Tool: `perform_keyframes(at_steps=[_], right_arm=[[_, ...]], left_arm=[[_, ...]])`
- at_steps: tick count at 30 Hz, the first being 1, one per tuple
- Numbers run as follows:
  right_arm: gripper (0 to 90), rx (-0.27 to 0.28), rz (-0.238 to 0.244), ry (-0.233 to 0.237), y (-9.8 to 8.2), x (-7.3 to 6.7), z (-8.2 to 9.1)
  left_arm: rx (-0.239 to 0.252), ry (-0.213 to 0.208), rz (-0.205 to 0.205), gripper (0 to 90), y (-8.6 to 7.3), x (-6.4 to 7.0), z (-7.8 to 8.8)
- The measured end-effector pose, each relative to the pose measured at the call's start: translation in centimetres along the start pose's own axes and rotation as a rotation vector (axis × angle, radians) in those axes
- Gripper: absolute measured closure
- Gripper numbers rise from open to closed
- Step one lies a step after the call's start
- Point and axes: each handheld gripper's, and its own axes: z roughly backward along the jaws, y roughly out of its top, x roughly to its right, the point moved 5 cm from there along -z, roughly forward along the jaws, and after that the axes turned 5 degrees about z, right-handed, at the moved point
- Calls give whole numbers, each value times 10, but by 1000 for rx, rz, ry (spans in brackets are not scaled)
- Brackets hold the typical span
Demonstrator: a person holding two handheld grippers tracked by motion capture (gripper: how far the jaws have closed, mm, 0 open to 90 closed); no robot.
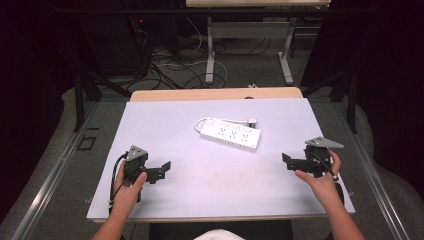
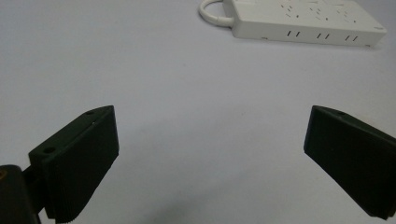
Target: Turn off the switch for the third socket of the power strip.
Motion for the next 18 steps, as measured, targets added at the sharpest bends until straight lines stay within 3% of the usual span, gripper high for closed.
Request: perform_keyframes(at_steps=[9, 18], right_arm=[[60, -7, 35, 10, 13, -8, -4], [62, -26, 34, 38, 26, -12, -6]], left_arm=[[-10, -1, -1, 32, -1, 1, 0], [-9, -2, 1, 33, 0, 1, 0]])
